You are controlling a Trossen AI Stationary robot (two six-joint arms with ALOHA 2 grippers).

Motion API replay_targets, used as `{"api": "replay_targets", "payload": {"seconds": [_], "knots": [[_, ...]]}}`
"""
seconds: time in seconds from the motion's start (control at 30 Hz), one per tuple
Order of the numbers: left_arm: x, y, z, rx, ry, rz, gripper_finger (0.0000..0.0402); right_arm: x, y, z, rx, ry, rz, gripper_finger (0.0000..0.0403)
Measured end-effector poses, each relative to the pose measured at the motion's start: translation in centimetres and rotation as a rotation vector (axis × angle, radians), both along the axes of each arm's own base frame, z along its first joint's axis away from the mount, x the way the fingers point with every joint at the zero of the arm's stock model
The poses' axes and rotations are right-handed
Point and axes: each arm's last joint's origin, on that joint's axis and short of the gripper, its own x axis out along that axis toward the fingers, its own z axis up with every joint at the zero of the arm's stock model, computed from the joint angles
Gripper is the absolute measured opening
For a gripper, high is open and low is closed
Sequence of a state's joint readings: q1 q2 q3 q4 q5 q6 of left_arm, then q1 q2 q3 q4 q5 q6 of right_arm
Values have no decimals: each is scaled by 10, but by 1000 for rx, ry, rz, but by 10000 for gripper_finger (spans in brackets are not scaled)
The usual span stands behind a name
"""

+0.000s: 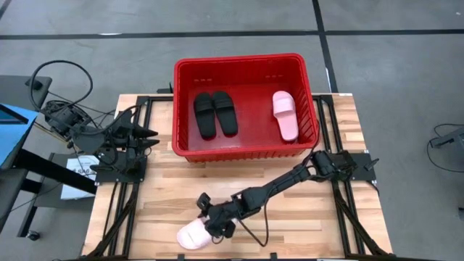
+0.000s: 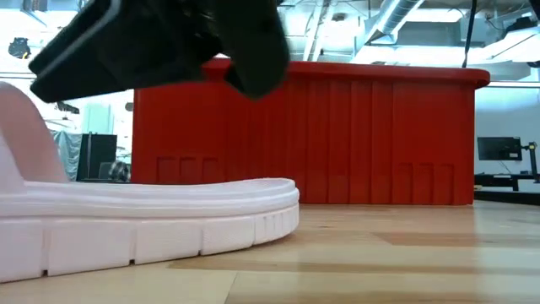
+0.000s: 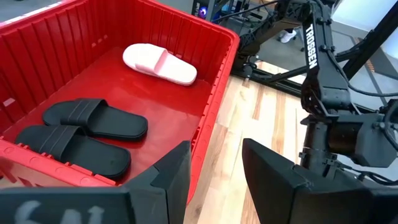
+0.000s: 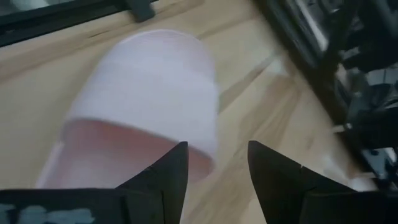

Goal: Pick and place slides into bin
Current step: Put the pink slide into the basket

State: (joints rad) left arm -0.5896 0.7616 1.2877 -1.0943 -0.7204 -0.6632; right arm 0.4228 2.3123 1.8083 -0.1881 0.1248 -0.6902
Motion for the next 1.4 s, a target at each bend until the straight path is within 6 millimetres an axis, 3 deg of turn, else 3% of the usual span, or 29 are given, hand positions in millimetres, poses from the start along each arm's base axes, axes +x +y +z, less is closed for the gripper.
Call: {"api": "replay_targets", "payload": {"seconds": [0.73, 0.9, 1.4], "knots": [[0, 0, 0, 1, 0, 1, 135, 1, -10, -3, -32, 43, 163, 159], [0, 0, 0, 1, 0, 1, 135, 4, -8, -21, -41, 54, 187, 159], [-1, 1, -1, 10, 16, 1, 135, 44, 2, -38, -69, -75, 170, 146]]}}
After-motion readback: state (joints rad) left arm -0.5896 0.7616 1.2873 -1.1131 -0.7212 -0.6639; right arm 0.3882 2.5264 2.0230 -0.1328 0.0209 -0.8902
